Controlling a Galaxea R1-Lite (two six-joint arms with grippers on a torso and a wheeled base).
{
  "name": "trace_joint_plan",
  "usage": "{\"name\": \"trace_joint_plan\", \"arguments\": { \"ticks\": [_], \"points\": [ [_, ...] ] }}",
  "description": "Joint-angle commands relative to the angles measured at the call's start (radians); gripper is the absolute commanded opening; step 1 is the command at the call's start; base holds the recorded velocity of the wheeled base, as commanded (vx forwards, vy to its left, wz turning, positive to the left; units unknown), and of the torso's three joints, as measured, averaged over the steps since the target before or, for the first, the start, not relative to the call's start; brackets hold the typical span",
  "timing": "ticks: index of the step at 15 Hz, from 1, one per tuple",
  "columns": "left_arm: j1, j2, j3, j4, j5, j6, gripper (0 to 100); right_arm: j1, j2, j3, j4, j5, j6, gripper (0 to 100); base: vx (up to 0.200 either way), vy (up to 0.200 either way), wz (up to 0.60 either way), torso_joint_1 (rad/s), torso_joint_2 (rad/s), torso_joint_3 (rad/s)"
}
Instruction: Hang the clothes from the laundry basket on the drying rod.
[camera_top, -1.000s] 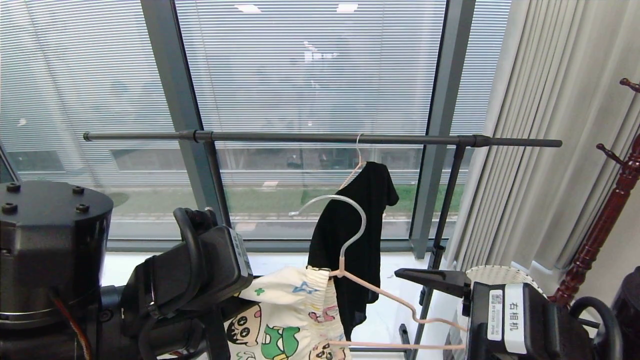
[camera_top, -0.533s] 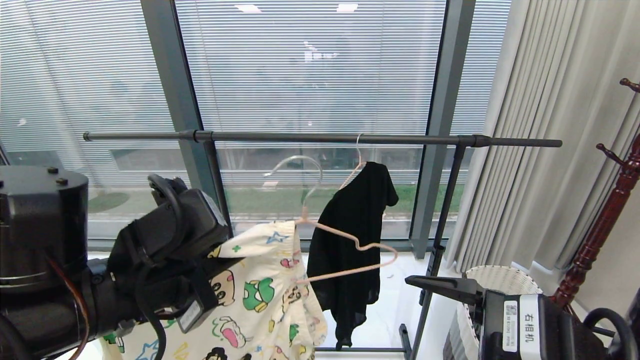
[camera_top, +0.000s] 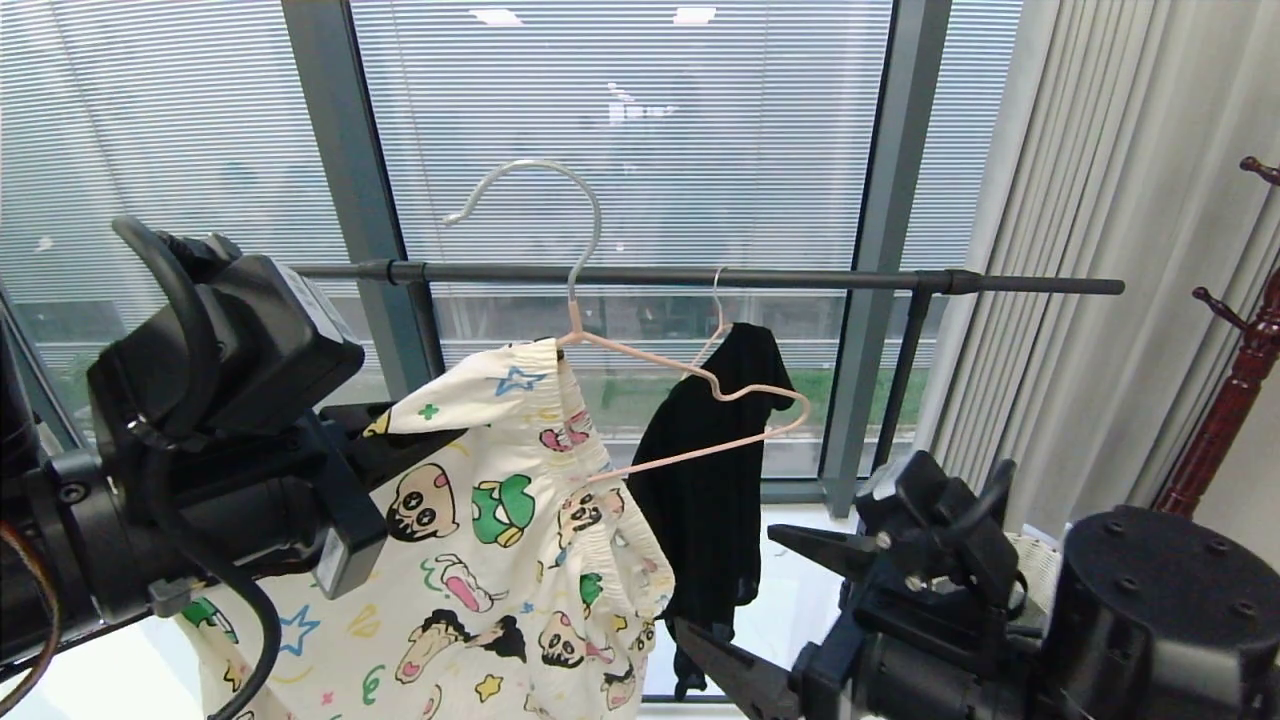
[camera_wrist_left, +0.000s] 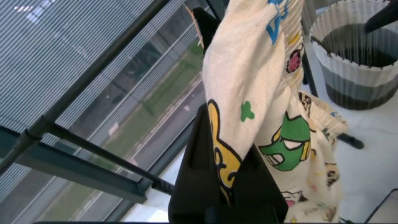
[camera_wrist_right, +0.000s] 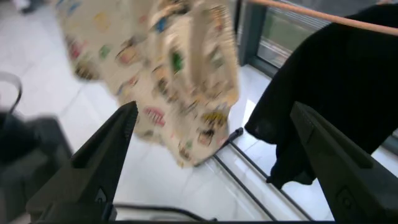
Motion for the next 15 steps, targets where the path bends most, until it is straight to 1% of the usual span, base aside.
{"name": "trace_joint_plan", "arguments": {
  "ticks": [1,4,6,7,8,11,15],
  "points": [
    [-0.028,-0.013,-0.008,0.0,0.001,-0.005,0,0.0,0.125,-0.084,0.0,-0.034,0.033,100,0.0,0.0,0.0,0.0,0.0,0.0],
    [-0.07,-0.012,-0.015,0.0,0.004,-0.017,0,0.0,0.177,-0.09,0.0,-0.067,0.033,100,0.0,0.0,0.0,0.0,0.0,0.0],
    [-0.075,-0.013,-0.017,0.0,0.006,-0.017,0,-0.007,0.205,-0.087,0.0,-0.117,0.033,100,0.0,0.0,0.0,0.0,0.0,0.0],
    [-0.075,-0.013,-0.018,0.0,0.007,-0.017,0,-0.03,0.224,-0.084,0.0,-0.158,0.031,100,0.0,0.0,0.0,0.0,0.0,0.0],
    [-0.073,-0.013,-0.018,0.0,0.009,-0.017,0,-0.052,0.225,-0.077,0.0,-0.172,0.031,100,0.0,0.0,0.0,0.0,0.0,0.0],
    [-0.073,-0.013,-0.018,0.0,0.009,-0.017,0,-0.113,0.196,-0.047,-0.004,-0.173,0.031,100,0.0,0.0,0.0,0.0,0.0,0.0],
    [-0.071,-0.004,-0.015,0.0,0.01,-0.017,0,-0.11,0.127,-0.034,-0.007,-0.15,0.037,100,0.0,0.0,0.0,0.0,0.0,0.0]
  ]
}}
